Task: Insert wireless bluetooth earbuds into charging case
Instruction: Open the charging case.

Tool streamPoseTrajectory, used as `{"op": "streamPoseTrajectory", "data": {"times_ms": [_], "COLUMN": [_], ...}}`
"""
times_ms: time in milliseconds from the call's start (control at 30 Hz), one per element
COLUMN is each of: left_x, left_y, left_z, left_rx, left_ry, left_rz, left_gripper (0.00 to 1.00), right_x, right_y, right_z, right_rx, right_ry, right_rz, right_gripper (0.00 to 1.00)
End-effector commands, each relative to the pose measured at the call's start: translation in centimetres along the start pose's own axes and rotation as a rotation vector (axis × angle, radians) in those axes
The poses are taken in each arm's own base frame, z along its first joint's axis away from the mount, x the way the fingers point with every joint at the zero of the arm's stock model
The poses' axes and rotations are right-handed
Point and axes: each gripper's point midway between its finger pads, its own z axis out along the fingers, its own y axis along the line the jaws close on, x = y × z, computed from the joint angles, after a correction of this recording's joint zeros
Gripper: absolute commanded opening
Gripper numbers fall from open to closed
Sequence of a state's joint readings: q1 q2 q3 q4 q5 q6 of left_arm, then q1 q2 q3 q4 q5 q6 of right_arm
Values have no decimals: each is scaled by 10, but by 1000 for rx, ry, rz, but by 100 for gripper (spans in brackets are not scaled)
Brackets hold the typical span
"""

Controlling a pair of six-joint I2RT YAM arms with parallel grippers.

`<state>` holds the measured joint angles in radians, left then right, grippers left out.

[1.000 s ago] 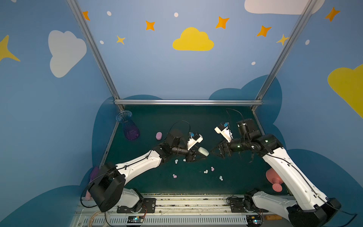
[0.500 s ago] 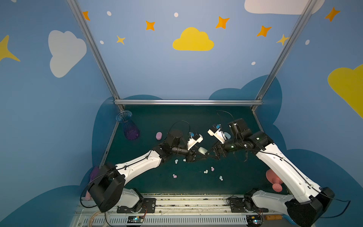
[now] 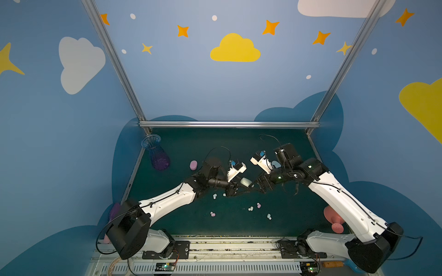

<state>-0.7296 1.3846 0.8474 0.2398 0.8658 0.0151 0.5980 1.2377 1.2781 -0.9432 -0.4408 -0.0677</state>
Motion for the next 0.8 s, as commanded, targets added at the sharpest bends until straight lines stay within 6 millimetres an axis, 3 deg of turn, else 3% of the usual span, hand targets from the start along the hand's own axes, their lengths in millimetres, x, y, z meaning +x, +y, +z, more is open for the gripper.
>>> {"op": "streamPoseTrajectory", "data": {"times_ms": [0,400,767], "left_x": [-16,-18,-8], "left_y": [-27,-34,-18], "left_z": [-3,-6,-8], "left_rx": [77,78,-11], "left_ry": [-25,-32,-25], "left_rz": [85,114,83], "left_gripper": [21,21,20], "right_x": [-16,-22,-22], "right_y": [-19,-32,-9], "right_z": [-8,-17,-36], "right_rx": [106,149,71], "right_ry": [-50,-76,-101], "right_rz": [18,76,133], "right_gripper": [83,83,86]}}
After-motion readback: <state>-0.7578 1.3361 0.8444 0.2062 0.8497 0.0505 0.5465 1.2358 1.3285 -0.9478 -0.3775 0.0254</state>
